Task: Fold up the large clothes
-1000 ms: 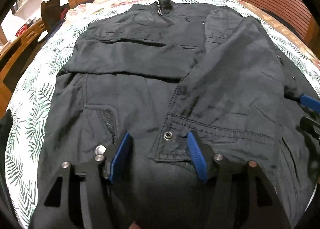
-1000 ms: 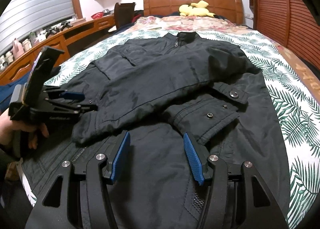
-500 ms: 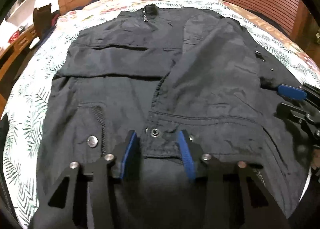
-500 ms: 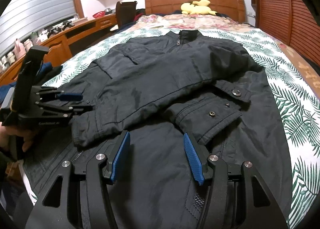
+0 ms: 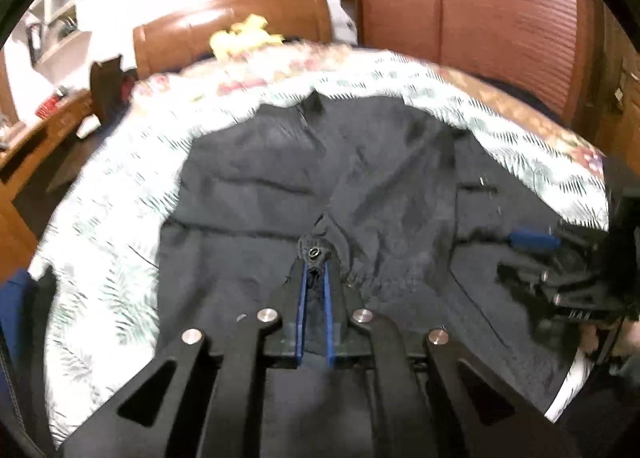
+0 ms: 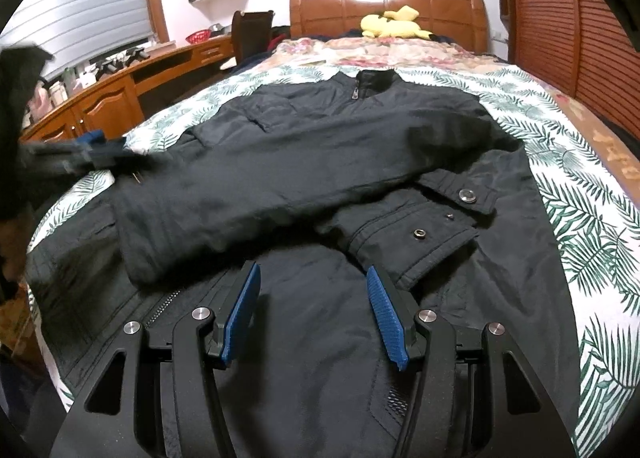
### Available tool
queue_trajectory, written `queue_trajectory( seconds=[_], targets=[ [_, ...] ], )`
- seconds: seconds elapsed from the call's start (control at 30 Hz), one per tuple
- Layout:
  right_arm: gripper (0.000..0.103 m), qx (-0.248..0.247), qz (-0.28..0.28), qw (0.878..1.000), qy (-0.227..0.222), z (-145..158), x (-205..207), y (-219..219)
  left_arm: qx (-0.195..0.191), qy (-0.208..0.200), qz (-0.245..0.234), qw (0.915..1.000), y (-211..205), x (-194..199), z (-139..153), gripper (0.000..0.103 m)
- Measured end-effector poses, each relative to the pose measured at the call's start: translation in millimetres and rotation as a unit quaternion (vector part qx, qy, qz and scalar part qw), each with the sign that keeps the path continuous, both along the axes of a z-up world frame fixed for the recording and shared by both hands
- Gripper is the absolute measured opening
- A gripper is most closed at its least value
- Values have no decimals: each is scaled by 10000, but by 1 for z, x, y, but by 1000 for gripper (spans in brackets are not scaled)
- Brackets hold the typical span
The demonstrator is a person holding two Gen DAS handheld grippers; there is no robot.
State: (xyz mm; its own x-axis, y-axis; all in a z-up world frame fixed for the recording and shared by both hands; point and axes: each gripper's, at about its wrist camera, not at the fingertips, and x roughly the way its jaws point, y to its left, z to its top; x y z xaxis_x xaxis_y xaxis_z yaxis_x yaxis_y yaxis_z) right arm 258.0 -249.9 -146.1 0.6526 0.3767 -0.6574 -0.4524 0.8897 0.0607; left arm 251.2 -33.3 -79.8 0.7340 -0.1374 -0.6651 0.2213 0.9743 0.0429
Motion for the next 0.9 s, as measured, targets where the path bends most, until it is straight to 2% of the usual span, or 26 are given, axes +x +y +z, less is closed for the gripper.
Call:
queue_trajectory(
  seconds=[0.1, 0.23, 0.3, 0.5, 0.77, 0.9],
  targets=[
    [57, 25, -5, 10000, -73, 2, -3, -2, -2, -87, 156, 9998, 12, -2, 15, 3],
    [57, -20, 64, 9998, -169, 2, -7, -1, -70, 9, 213, 9997, 24, -1, 17, 5],
    [57, -59, 93, 9998, -183, 2, -9, 0, -182, 82, 229, 9995, 26, -1, 15, 13],
    [57, -63, 113, 9998, -137, 0, -8, -1, -312, 45, 214, 9993, 39, -25, 6, 24],
    [57, -199, 24, 9997, -151, -2, -9, 5, -393, 332, 407, 9978, 83, -77, -32, 27],
    [57, -328, -200, 9992, -66, 0, -8, 3, -298, 455, 541, 9971, 102, -94, -50, 27]
  ],
)
